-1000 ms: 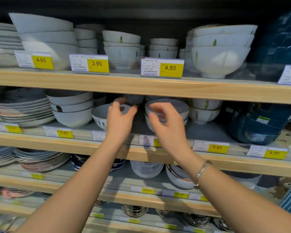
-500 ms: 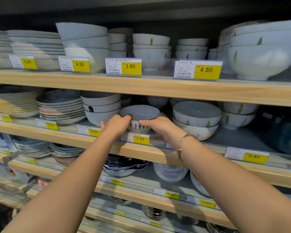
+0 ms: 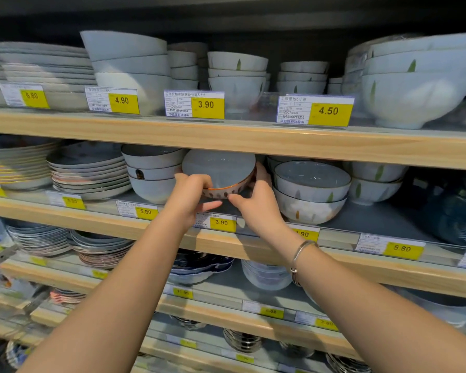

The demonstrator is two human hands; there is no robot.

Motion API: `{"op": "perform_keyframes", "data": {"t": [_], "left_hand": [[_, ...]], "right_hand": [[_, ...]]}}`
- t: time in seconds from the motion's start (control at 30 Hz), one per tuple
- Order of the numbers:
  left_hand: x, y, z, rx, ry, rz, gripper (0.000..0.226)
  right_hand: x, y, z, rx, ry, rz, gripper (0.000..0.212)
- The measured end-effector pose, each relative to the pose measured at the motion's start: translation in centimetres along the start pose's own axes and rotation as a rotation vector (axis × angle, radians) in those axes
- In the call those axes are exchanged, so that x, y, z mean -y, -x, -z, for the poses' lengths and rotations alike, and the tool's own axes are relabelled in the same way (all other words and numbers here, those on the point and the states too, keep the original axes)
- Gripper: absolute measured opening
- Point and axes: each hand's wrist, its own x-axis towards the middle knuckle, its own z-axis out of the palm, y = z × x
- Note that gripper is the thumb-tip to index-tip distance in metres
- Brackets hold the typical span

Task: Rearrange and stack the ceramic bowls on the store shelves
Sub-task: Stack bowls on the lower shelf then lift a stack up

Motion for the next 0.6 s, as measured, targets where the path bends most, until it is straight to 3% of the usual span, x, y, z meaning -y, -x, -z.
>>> {"op": "perform_keyframes", "data": {"t": [0.07,0.17,0.3,0.37,0.47,0.6], "left_hand": [[0.0,-0.2,0.1,0.034,0.17,0.05,0.045],[0.4,0.1,0.0,0.064,0.313,0.125,0.019],[0.8,0.6,-1.1,0.086,0.422,0.136,0.018],[0.8,0.6,-1.7,0.083,0.472,0.132,0.017],[1.0,0.7,-2.3,0.089,0.491,0.122,0.021],[1.3,1.2,-2.9,0.105,0.516,0.116,0.03]], "right_hand": [[0.1,0.6,0.6,0.007,0.045,0.04,0.023],[-0.7,1.4,1.8,-0.004,0.213,0.157,0.041],[-2.6,2.6,3.6,-0.431,0.626,0.426,0.037],[-3.7,2.5,4.7,-0.561,0.781,0.367,0.035],[-4.9,2.3,6.0,-0.478,0.839,0.204,0.029],[-4.9,2.5,6.7,-0.392,0.76,0.188,0.021]]}}
